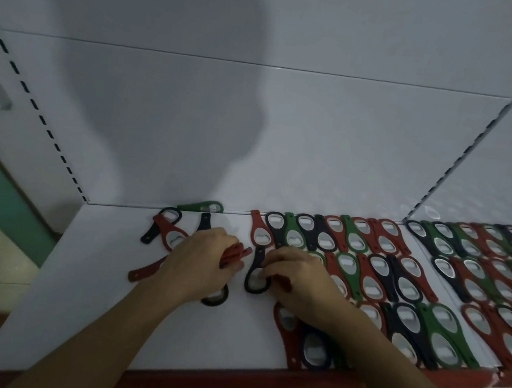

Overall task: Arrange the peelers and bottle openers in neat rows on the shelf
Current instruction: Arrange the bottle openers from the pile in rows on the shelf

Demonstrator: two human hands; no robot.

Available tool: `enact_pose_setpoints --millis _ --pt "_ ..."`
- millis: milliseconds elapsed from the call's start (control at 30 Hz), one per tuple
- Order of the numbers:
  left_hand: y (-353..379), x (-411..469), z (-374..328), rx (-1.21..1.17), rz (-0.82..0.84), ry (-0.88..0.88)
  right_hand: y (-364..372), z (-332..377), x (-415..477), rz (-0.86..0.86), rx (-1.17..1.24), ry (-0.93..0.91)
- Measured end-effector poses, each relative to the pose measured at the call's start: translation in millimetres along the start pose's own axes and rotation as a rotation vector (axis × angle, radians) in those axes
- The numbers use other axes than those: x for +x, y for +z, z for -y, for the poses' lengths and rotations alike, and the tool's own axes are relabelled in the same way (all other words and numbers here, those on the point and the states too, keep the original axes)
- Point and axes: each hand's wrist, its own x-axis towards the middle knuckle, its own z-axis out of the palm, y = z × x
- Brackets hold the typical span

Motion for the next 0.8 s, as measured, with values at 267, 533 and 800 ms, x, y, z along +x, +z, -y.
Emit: enact_pose_setpoints --millis 267,533,800 --pt "24 -2 -22 0.095 0.163 0.079 -16 -44 -5 -0.171 -0.028 0.263" --pt "28 -2 -30 0.104 0.161 0.036 18 -62 -5 -0.039 -0.187 0.293" --pt "23 10 -33 -0.05 0.085 -0.076 19 -64 -6 -0.064 -0.185 0.277"
